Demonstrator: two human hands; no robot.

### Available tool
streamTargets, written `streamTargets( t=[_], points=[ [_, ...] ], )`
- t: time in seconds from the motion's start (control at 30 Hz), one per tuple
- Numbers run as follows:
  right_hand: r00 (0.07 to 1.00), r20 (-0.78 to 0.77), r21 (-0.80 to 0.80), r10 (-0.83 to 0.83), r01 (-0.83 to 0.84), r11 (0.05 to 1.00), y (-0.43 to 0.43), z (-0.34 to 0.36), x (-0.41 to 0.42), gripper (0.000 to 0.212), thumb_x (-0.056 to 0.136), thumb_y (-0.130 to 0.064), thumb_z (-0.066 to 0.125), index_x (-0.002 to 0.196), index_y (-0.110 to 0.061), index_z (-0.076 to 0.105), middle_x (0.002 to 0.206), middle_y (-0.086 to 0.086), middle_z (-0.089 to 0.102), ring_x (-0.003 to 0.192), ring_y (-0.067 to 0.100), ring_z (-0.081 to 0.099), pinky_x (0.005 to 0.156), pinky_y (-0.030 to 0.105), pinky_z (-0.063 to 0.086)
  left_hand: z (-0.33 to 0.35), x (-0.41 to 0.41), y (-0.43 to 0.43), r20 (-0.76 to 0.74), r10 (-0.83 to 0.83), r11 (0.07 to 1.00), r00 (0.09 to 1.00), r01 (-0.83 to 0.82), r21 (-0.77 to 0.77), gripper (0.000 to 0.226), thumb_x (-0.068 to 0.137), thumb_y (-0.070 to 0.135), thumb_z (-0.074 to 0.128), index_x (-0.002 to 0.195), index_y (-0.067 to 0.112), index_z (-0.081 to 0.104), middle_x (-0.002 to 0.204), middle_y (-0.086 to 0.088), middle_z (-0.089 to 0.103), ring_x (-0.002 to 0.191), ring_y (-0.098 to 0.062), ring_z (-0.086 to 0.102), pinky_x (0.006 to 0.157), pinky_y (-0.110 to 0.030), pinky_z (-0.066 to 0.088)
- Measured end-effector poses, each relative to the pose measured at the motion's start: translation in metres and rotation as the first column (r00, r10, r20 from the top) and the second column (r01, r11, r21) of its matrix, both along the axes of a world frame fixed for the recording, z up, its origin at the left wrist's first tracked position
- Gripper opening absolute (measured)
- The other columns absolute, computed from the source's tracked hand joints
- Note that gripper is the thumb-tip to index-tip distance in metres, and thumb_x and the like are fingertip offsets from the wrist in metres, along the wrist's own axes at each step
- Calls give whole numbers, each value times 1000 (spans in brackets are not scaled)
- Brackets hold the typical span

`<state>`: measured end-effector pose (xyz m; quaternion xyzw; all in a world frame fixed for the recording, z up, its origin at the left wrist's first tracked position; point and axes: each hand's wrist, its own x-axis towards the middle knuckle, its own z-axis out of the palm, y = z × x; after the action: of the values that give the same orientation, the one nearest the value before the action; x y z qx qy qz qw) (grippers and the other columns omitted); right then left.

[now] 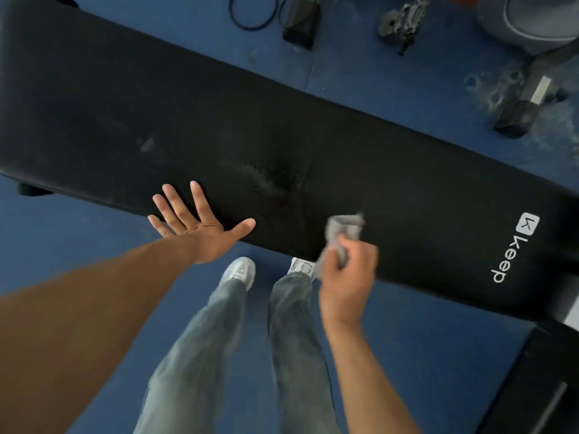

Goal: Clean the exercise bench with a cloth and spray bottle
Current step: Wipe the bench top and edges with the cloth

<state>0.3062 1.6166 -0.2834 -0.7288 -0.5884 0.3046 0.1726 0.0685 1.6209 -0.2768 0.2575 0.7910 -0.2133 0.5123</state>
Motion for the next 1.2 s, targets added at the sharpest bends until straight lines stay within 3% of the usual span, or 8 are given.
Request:
streamTargets(
  t=[0.17, 0.3, 0.47, 0.63, 0.77, 0.87, 1.03, 1.2],
  points=[
    [921, -125, -46, 370, -378, 925, -21, -1, -45, 26, 90, -1, 69, 113, -11, 68, 108, 3, 56, 93, 17, 60, 80, 28, 53, -8, -3, -5, -9, -23, 999, 1000, 23, 47, 122, 55, 107, 21, 106, 38, -66, 117, -8, -73, 116, -30, -64, 113, -59, -27],
    [989, 81, 100, 126, -134, 986, 11, 0, 11, 23, 84, 9, 70, 107, 4, 70, 101, 21, 60, 93, 26, 58, 88, 19, 42, -13, -7, -10, 5, -26, 997, 1000, 25, 67, 120, 53, 108, 14, 104, 36, -69, 114, -10, -74, 109, -32, -66, 111, -61, -27],
    [918, 234, 14, -319, 325, 946, 33, 5, 52, 27, 92, -3, 64, 120, -4, 66, 119, 23, 58, 109, 37, 60, 95, 37, 47, -12, 0, -23, 0, -17, 965, 1000, 16, 261, 119, 74, 95, 27, 132, 28, -52, 147, -21, -53, 129, -34, -55, 109, -60, -29],
    [999, 30, 66, -22, 20, 998, -14, -7, -53, 28, 86, 6, 70, 112, -3, 68, 107, 19, 57, 93, 16, 55, 87, 11, 40, -20, -1, -47, -90, -44, 868, 995, 83, 490, 104, 91, 72, 39, 157, 21, -22, 159, -21, -35, 146, -39, -36, 117, -59, -21],
    [953, -130, -7, 273, -276, 961, -38, -4, -105, 31, 92, 2, 66, 117, -16, 61, 110, 2, 50, 88, 15, 60, 78, 26, 53, -16, -22, -70, -221, -116, 758, 968, 231, 611, 81, 97, 53, 48, 161, 20, 11, 167, -19, -1, 155, -37, -4, 123, -59, -2],
    [921, -96, -25, 377, -381, 924, -25, -2, -91, 25, 90, 5, 66, 111, -7, 66, 108, 7, 53, 86, 16, 59, 79, 11, 47, -15, -49, -83, -285, -140, 672, 948, 302, 676, 71, 97, 44, 55, 156, 14, 28, 164, -13, 20, 154, -33, 13, 124, -59, 5],
    [925, 184, 111, 333, -356, 928, 69, -3, -44, 23, 87, 5, 64, 108, -2, 68, 106, 22, 56, 90, 31, 60, 86, 32, 45, -16, -95, -86, -319, -28, 674, 947, 254, 694, 83, 92, 47, 63, 155, 10, 24, 163, -18, 18, 155, -36, 8, 124, -60, 4],
    [961, 244, 144, 127, -165, 976, 169, -9, -42, 30, 95, -7, 58, 124, -5, 64, 127, 19, 56, 113, 28, 58, 95, 11, 32, -18, -126, -70, -359, 35, 688, 933, 238, 685, 98, 88, 59, 63, 157, 10, 14, 166, -19, 4, 155, -36, -4, 124, -57, -3]
  ],
)
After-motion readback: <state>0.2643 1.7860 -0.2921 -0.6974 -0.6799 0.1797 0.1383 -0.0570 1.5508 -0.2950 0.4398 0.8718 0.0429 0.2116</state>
